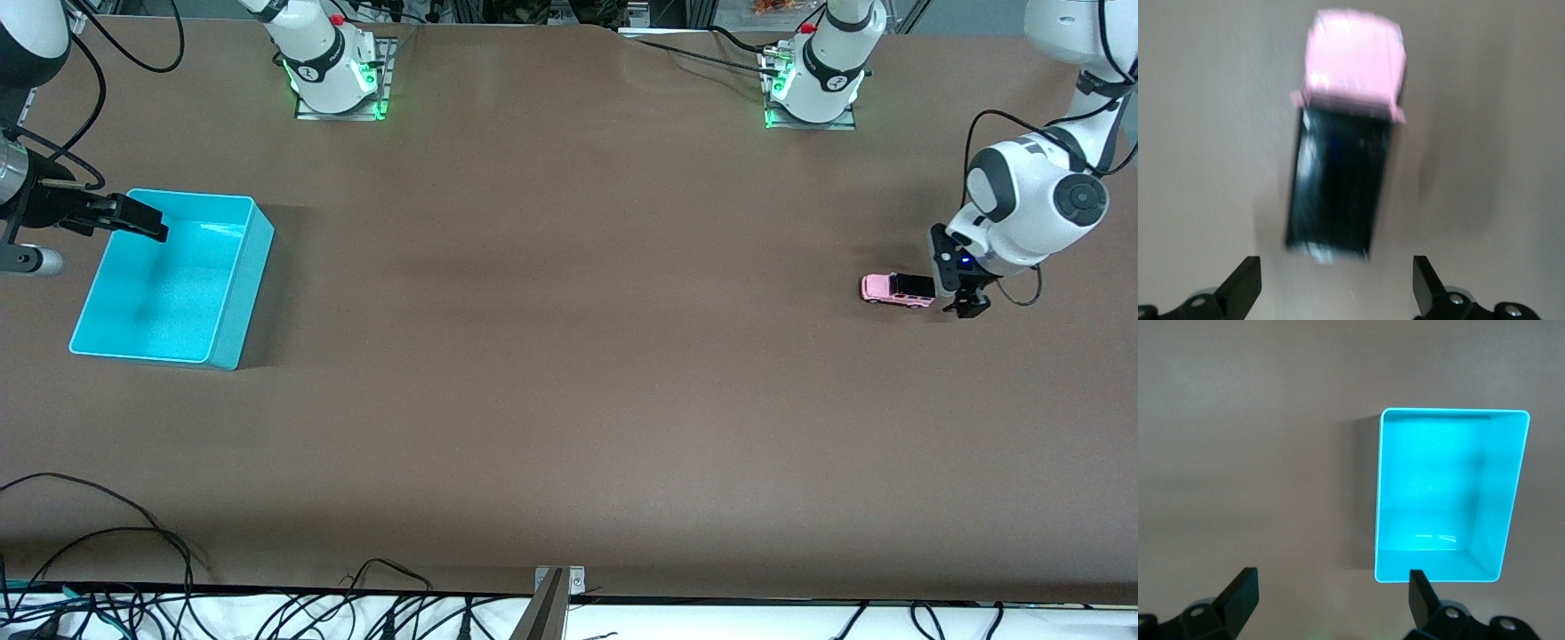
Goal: Wind and store pink jeep toy
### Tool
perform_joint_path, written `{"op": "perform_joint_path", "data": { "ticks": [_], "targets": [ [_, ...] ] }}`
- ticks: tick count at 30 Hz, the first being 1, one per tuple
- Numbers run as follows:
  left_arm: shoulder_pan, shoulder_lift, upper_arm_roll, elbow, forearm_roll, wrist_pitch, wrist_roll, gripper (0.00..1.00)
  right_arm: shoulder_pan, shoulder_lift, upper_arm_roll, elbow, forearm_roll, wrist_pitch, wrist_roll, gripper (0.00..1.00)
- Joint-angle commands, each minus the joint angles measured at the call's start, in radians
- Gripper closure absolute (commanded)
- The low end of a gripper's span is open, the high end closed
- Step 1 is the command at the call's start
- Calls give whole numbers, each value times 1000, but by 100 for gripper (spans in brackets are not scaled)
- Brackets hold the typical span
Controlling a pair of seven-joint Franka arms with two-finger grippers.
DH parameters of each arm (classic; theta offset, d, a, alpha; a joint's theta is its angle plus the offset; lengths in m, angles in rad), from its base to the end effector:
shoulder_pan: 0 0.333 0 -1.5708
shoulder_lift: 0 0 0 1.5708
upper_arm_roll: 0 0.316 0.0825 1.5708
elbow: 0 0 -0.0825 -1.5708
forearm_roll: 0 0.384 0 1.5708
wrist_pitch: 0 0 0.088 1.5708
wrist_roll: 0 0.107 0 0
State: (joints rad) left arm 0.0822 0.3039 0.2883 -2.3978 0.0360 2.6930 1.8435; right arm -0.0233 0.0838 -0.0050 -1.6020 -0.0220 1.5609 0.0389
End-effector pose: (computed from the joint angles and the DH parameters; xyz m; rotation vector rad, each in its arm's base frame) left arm 0.4648 0.1851 0.1961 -2.2427 2.1275 0.1379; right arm 0.5733 -0.0185 0.5618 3.1108 -0.1028 -0.1944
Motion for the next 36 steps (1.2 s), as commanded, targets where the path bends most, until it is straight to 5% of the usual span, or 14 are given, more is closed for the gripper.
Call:
{"op": "perform_joint_path", "data": {
  "ticks": [1, 36],
  "targets": [
    [7, -15, 34, 11, -27, -30, 76, 0, 0, 5, -4, 17, 16, -8, 2, 0],
    [-15, -37, -23, 20, -114, -208, -110, 0, 0, 5, -4, 17, 16, -8, 2, 0]
  ]
}}
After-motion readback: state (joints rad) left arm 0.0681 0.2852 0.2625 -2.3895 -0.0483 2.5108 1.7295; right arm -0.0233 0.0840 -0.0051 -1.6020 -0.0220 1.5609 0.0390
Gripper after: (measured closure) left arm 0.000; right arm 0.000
